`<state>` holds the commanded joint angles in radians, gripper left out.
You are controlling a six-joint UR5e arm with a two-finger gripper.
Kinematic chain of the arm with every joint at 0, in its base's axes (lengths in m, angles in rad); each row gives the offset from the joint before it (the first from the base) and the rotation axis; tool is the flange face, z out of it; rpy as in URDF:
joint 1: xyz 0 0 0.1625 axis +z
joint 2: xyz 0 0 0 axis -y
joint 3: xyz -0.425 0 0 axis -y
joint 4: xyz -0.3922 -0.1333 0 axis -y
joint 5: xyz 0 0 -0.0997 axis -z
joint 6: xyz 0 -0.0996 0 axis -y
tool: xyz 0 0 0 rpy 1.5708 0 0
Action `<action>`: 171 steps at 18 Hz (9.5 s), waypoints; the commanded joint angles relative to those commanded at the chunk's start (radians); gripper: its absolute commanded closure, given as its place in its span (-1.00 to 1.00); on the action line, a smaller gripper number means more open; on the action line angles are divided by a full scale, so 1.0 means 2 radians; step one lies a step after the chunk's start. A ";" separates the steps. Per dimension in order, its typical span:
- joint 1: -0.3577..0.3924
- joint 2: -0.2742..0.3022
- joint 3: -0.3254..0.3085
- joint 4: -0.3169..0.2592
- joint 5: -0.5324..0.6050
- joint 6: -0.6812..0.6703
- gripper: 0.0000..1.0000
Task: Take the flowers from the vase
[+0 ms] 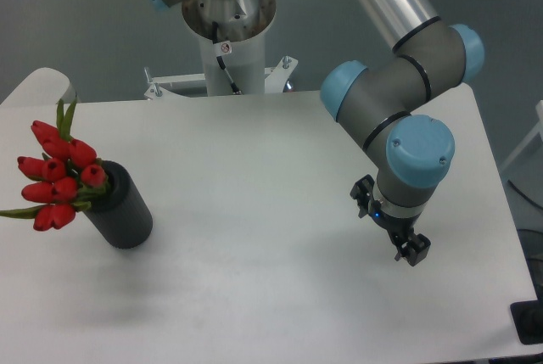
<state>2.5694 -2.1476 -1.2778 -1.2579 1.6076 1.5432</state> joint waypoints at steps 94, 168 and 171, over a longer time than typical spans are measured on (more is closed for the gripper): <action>-0.129 0.202 -0.300 0.152 -0.605 -0.182 1.00; -0.012 0.022 -0.002 0.015 -0.038 -0.132 1.00; -0.012 0.008 0.006 0.017 -0.018 -0.088 1.00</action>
<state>2.5464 -2.1306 -1.2656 -1.2241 1.5723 1.3665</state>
